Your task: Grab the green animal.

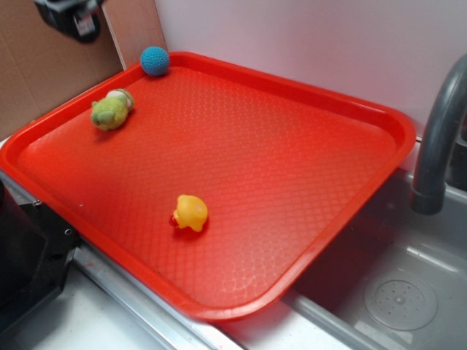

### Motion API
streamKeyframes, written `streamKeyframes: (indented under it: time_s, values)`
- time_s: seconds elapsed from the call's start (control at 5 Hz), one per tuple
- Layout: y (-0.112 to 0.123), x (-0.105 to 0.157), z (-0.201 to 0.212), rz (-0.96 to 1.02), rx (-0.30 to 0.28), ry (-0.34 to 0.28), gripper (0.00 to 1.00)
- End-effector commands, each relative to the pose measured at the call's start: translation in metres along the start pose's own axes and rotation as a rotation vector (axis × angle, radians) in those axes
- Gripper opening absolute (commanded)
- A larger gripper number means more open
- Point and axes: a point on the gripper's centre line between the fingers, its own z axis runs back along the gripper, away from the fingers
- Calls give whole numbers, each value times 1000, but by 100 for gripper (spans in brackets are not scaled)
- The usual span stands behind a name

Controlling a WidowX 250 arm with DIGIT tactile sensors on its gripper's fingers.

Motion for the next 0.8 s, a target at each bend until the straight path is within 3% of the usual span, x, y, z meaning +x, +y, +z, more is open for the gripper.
streamKeyframes:
  time_s: [0.0,0.4,0.6]
  values:
    - [39,39,-47,-187,17,-29,100]
    - [51,47,-97,-135,81,70,100]
    - [71,38,-114,19,127,138,100]
